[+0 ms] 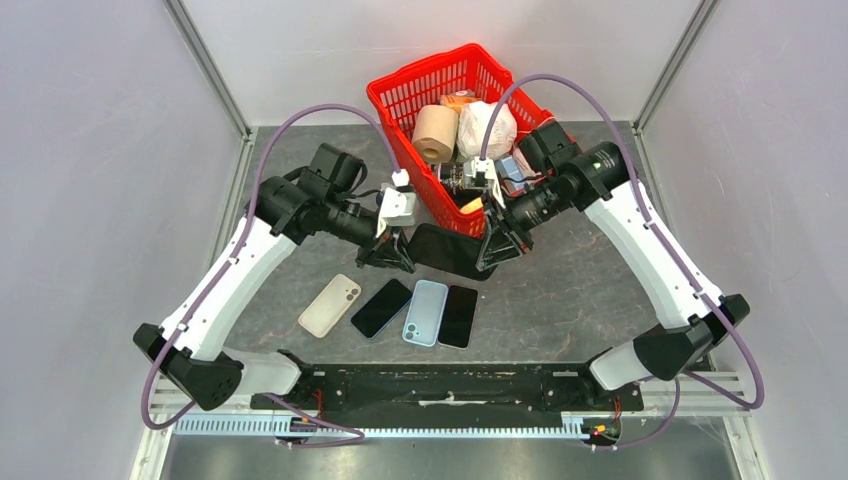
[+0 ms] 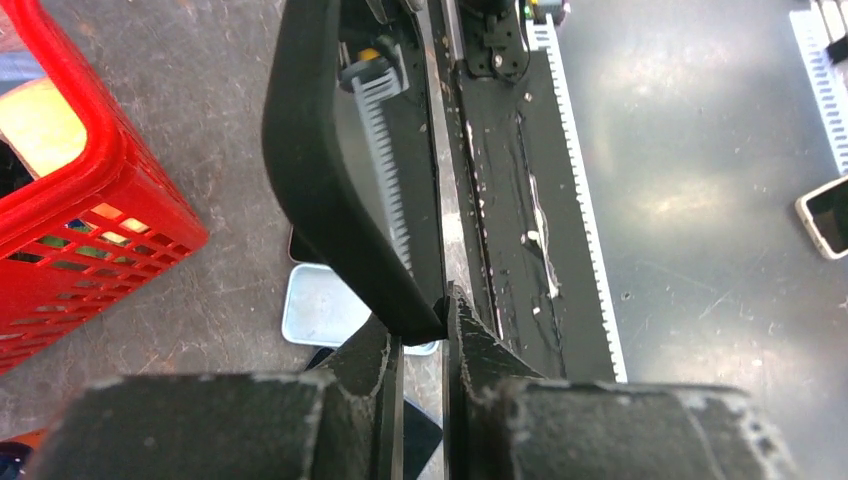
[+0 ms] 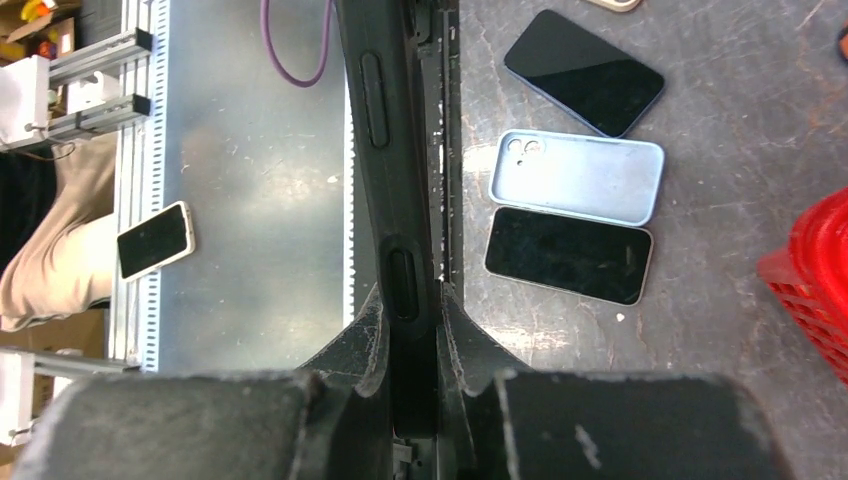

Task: Take the phone out of the phone case
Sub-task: Remove the phone case from the phone.

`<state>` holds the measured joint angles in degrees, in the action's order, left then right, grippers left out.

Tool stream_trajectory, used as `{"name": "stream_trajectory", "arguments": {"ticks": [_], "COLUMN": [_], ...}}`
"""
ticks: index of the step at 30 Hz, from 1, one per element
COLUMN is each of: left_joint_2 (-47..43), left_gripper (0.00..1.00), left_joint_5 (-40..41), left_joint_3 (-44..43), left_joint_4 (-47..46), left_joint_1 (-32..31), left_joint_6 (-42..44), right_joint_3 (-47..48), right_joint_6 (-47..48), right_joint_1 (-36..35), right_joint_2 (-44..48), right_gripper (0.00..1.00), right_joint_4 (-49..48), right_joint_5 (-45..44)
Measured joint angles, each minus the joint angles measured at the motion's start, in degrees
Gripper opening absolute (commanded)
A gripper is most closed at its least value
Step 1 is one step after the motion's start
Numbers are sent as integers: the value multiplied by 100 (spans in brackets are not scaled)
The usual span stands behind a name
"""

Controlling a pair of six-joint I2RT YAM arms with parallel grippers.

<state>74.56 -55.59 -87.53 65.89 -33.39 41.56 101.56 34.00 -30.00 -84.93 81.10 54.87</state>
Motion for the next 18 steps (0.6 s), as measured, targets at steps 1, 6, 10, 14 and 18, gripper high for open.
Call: {"name": "stream_trajectory", "arguments": {"ticks": [1,6,10,14,18], "left_joint_2": [39,234,332,361,417], "left_gripper": [2,2,2,2,2], "left_joint_5": [76,570,1012,1652,2061], "left_joint_3": [-66,-479,-682,-756,-841], "left_joint_4": [133,708,1056,1244,1362], "left_joint_1": [-48,-264,-479,-761,-870], "left_joint_6": [111,570,946,1471,1650], "right_joint_3": [-22,-181,-339,-485,-553], "right_joint_6": [24,101,83,-278,-479], "right_joint_1": [4,35,61,109,114], "right_joint_2": [-28,-101,-116,-212,-293], "right_gripper": [0,0,0,0,0], "right_joint_4": [39,44,37,120,125], "right_joint_5": [55,280,428,732,872]}}
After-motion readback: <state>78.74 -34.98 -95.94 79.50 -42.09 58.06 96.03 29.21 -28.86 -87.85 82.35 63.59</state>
